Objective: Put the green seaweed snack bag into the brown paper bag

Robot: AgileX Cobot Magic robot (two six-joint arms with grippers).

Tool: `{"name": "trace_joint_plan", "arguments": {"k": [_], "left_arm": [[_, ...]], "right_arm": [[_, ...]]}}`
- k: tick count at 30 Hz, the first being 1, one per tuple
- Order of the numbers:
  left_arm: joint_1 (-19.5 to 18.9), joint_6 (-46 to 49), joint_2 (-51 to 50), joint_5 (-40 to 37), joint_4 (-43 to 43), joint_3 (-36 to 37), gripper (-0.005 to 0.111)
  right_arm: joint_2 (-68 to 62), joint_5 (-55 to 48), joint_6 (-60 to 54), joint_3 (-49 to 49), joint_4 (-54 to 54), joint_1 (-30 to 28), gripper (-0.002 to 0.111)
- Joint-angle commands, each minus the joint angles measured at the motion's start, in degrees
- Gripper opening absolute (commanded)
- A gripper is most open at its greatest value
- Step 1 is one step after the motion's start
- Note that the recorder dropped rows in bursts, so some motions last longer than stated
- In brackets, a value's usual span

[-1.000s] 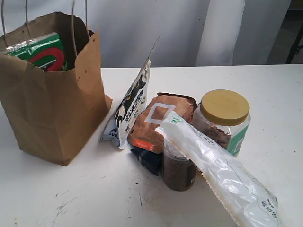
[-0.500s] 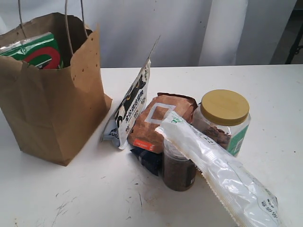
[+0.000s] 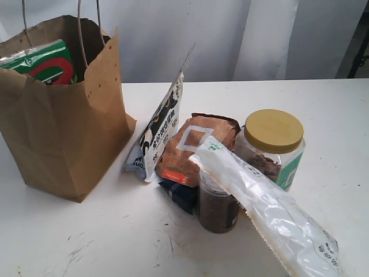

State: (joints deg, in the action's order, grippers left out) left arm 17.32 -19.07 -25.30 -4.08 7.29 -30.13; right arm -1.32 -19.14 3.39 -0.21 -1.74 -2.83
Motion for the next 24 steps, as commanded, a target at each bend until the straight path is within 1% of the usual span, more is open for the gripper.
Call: {"name": "trace_joint_plan", "arguments": {"k": [1,3,5,12,15,20,22,24], "left_arm": [[0.3,0.3,2.1,1.2,3.5,0.4,0.000],[0.3,0.3,3.1,0.7,5.6,0.4,0.000],[0.3,0.3,3.3,-1.7,5.7,0.4,0.000],[0.3,0.0,3.2,-16.2,5.7,0.5,0.000],[0.3,0.0,3.2,-18.9,7.0,0.5,0.000],[0.2,-0.2,3.2,-16.9,9.3,0.8,0.000],[-0.2,-0.2,3.2,-13.2,10.9,2.4,0.000],[-1.3,-0.2,3.3,-6.4,11.7,5.1,0.000]], "right_arm": [[0.4,0.9,0.1,0.2,0.3,-0.3,0.000],[0.4,0.9,0.1,0.2,0.3,-0.3,0.000],[0.4,0.9,0.1,0.2,0.3,-0.3,0.000],[0.4,0.9,0.1,0.2,0.3,-0.3,0.000],[0.4,0.9,0.1,0.2,0.3,-0.3,0.000],[0.4,0.9,0.1,0.2,0.3,-0.3,0.000],[0.4,0.9,0.1,0.2,0.3,-0.3,0.000],[0.4,0.9,0.1,0.2,0.3,-0.3,0.000]]}}
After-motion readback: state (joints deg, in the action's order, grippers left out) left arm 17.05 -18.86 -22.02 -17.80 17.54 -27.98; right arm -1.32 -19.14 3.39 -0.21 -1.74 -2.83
